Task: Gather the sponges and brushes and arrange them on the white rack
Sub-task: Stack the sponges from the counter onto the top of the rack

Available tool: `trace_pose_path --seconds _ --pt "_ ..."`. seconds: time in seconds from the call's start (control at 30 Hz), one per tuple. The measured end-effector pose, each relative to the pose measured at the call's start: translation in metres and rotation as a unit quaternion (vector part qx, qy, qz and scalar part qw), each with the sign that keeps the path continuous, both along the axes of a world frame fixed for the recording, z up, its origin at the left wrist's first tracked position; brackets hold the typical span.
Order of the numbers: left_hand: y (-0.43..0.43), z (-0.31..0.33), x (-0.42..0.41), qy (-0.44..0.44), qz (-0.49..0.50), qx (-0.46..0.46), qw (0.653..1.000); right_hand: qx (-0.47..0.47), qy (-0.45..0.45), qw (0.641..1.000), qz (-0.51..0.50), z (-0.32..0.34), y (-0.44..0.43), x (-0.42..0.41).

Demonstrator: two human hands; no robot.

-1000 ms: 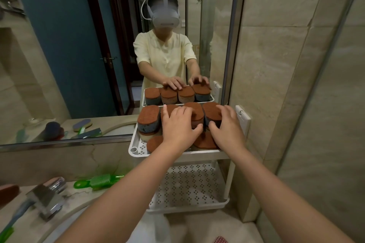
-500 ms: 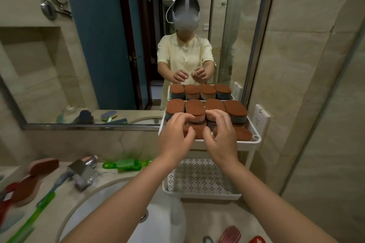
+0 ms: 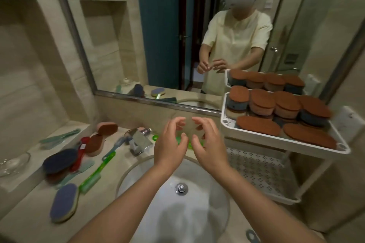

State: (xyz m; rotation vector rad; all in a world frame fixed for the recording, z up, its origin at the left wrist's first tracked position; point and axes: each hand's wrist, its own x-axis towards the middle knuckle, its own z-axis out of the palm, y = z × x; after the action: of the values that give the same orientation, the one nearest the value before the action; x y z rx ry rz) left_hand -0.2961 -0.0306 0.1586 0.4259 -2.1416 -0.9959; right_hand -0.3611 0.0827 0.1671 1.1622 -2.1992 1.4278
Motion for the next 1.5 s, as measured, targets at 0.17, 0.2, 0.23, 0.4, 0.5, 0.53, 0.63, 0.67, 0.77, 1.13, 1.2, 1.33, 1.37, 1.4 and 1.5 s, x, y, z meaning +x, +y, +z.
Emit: trace_pose_path --seconds 0.17,0.2,0.23,0.4,0.5,0.53,0.63,0.67,0.77,1.13,1.2,1.33,1.37,1.4,1.5 --pt "-0.058 -0.014 0.030 -0.029 0.034 0.003 0.999 0.010 -0.048 0.998 0.035 -0.015 -0.063 0.016" --pt "-0.071 -0.017 0.036 -0.036 0.038 0.004 0.999 0.016 -0.057 0.998 0.038 -0.018 -0.076 0.019" --pt "-0.084 -0.019 0.041 -0.041 0.041 0.008 0.998 0.023 -0.064 0.997 0.041 -0.021 -0.089 0.022" --pt "-0.146 -0.035 0.063 -0.069 0.057 0.018 0.996 0.063 -0.094 0.992 0.053 -0.037 -0.149 0.036" --pt "-0.179 -0.047 0.073 -0.080 0.059 0.032 0.995 0.091 -0.108 0.988 0.058 -0.047 -0.182 0.042" --pt "-0.189 -0.052 0.076 -0.087 0.061 0.039 0.994 0.103 -0.110 0.987 0.059 -0.051 -0.191 0.043" --pt "-0.222 -0.066 0.081 -0.107 0.075 0.051 0.990 0.134 -0.118 0.982 0.059 -0.061 -0.222 0.045" --pt "-0.232 -0.070 0.082 -0.113 0.076 0.050 0.989 0.142 -0.120 0.981 0.058 -0.063 -0.231 0.045" --pt "-0.257 -0.079 0.084 -0.132 0.070 0.044 0.988 0.161 -0.122 0.978 0.048 -0.069 -0.258 0.046" --pt "-0.330 -0.101 0.075 -0.169 0.077 0.025 0.982 0.308 -0.043 0.950 0.009 -0.084 -0.323 0.027" --pt "-0.345 -0.105 0.069 -0.189 0.084 0.020 0.978 0.363 -0.036 0.931 0.008 -0.086 -0.336 0.020" --pt "-0.373 -0.114 0.054 -0.201 0.111 0.018 0.973 0.472 -0.044 0.880 0.019 -0.093 -0.366 0.004" --pt "-0.380 -0.118 0.050 -0.196 0.114 0.017 0.974 0.497 -0.037 0.867 0.025 -0.096 -0.373 -0.001" --pt "-0.386 -0.123 0.045 -0.195 0.116 0.016 0.974 0.517 -0.030 0.855 0.030 -0.098 -0.380 -0.006" --pt "-0.402 -0.137 0.030 -0.221 0.132 0.010 0.966 0.560 -0.015 0.827 0.043 -0.107 -0.398 -0.024"
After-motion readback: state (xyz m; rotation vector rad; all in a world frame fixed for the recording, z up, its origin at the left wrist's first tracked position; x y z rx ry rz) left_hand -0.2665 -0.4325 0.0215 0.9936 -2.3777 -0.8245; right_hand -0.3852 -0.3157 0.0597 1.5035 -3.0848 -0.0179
